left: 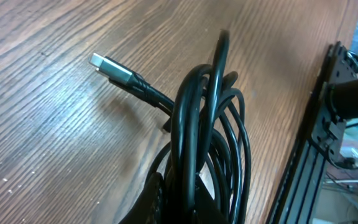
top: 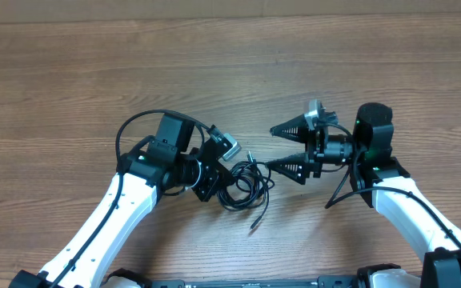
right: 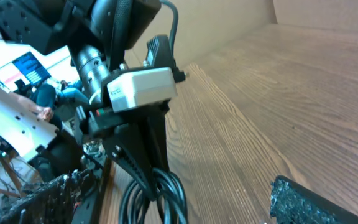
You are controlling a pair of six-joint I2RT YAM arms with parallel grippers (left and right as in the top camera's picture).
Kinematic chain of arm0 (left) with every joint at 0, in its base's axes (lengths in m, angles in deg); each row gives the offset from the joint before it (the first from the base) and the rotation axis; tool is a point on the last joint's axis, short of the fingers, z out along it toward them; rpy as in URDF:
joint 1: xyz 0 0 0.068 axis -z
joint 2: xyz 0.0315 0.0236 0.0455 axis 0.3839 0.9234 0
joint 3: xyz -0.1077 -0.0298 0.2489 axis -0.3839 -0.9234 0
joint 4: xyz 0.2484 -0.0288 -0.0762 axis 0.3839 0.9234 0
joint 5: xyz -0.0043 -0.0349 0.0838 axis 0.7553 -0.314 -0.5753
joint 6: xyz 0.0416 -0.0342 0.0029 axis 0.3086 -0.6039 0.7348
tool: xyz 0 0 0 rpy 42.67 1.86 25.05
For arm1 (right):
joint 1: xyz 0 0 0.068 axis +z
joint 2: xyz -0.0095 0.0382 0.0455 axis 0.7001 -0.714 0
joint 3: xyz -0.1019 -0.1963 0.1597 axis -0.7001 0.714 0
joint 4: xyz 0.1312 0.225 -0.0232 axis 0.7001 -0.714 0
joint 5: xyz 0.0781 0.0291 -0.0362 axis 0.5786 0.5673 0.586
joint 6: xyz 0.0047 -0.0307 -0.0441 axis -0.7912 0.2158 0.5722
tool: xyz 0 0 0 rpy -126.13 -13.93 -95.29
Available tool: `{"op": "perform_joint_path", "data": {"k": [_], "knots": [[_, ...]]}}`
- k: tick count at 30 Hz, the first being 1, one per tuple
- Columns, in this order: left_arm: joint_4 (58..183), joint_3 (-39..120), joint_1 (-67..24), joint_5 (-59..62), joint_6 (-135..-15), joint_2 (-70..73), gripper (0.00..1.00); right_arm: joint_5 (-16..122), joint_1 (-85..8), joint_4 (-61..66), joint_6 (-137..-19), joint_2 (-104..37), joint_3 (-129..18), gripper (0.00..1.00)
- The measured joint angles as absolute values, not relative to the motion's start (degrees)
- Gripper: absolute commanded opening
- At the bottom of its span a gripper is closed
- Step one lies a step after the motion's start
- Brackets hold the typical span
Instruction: Untangle cables
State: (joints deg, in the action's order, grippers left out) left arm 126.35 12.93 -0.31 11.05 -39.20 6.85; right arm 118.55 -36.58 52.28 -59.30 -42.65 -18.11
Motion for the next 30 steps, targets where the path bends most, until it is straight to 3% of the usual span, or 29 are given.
{"op": "perform_joint_path", "data": {"k": [6,15,17,24,27,29,30], "knots": [[126.96,13.11,-0.33,11.92,-38.39,6.81,0.04,118.33,-36.58,47.03,-52.57,-42.65,-18.11,0.96],[126.94,13.81,-0.57,13.37,-38.37,3.51,0.04,118.13,-36.58,44.71,-47.17,-42.65,-18.11,0.82],[126.76,13.81,-0.57,13.74,-38.35,2.68,0.04,118.11,-36.58,44.76,-46.52,-42.65,-18.11,0.72],[123.11,13.92,-0.57,15.71,-38.39,1.80,0.04,118.13,-36.58,44.56,-45.93,-42.65,-18.11,0.52],[121.93,13.94,-0.57,16.73,-38.41,1.80,0.04,118.15,-36.56,44.69,-45.77,-42.65,-18.11,0.30],[121.76,14.00,-0.57,16.82,-38.41,1.80,0.04,118.24,-36.56,44.71,-45.53,-42.65,-18.11,0.04],[121.78,14.03,-0.60,16.69,-38.41,1.80,0.04,118.33,-36.56,44.58,-45.77,-42.65,-18.11,0.04]]}}
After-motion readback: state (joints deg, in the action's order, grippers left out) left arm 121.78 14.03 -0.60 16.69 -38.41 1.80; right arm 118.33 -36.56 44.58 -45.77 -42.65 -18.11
